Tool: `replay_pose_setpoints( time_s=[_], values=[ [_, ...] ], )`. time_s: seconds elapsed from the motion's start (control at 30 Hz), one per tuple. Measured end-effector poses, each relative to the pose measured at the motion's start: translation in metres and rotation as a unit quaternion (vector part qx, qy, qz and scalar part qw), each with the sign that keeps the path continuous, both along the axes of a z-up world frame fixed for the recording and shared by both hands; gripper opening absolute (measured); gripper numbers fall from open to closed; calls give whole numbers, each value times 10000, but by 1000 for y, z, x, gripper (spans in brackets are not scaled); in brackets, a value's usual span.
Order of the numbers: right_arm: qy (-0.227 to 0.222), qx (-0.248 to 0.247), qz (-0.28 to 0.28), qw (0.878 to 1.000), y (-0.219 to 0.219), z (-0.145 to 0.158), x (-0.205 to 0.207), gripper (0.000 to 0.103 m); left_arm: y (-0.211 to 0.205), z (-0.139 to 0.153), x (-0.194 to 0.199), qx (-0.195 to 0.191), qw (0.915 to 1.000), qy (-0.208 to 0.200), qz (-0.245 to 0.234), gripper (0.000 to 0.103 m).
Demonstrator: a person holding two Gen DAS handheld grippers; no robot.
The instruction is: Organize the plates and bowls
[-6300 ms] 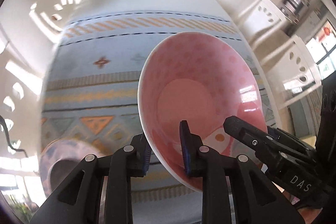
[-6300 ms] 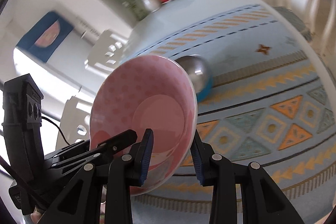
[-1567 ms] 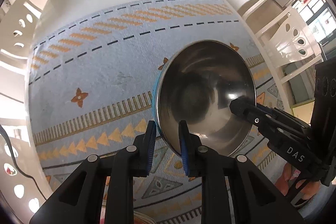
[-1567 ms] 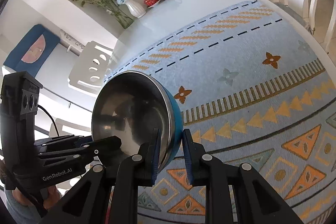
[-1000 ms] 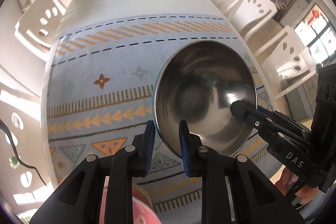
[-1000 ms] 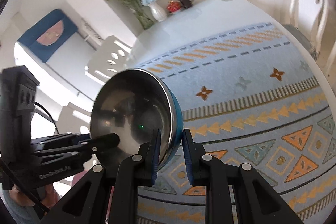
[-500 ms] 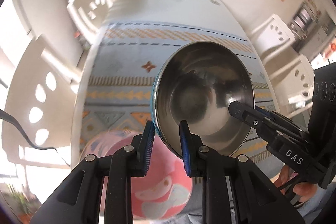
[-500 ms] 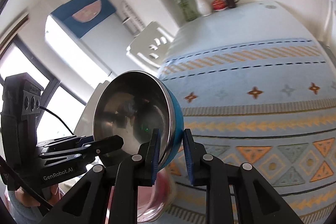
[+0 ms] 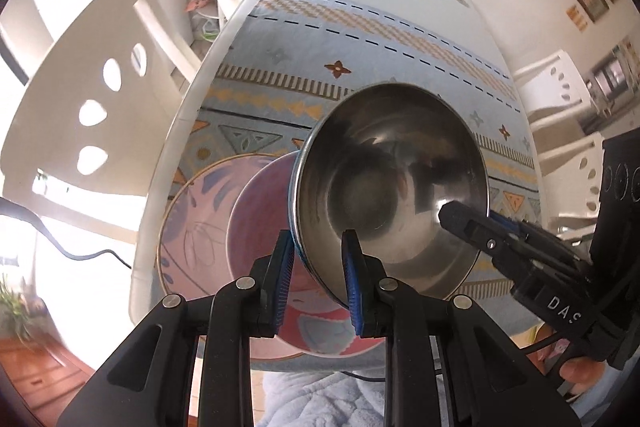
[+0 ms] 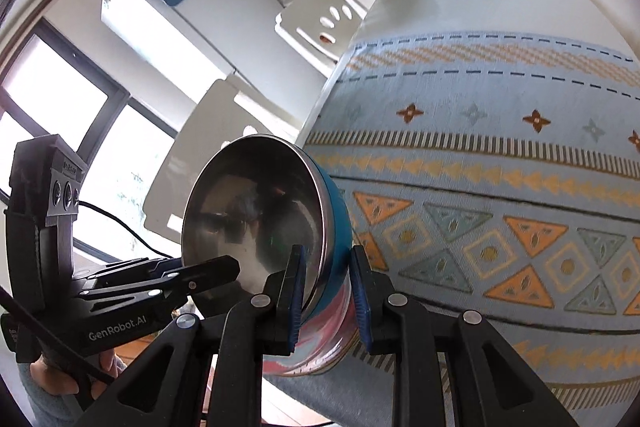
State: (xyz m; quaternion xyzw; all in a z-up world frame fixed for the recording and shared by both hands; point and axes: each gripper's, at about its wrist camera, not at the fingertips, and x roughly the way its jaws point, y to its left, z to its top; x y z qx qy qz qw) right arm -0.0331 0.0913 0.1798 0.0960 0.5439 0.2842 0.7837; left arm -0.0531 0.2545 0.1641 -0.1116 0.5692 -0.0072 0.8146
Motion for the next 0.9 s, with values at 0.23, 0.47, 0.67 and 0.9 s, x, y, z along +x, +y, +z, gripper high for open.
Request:
replay_pose_setpoints(
  time_s=[0.23, 0.47, 0.67, 0.9],
  values=[
    [143, -54, 72, 9999, 3, -6, -2, 23, 3, -2, -6, -60, 10000, 27, 56, 20],
    [327, -72, 165, 9993, 8, -12, -4, 23, 7, -2, -9, -96, 9998, 17, 143, 20],
    [578, -29, 208, 9981, 10, -20, -2, 24, 11, -9, -10, -121, 9996, 131, 235, 20],
    [884, -127, 607, 9942, 20, -31, -1, 26, 30, -17, -11, -346, 9978, 375, 433, 30]
  ],
)
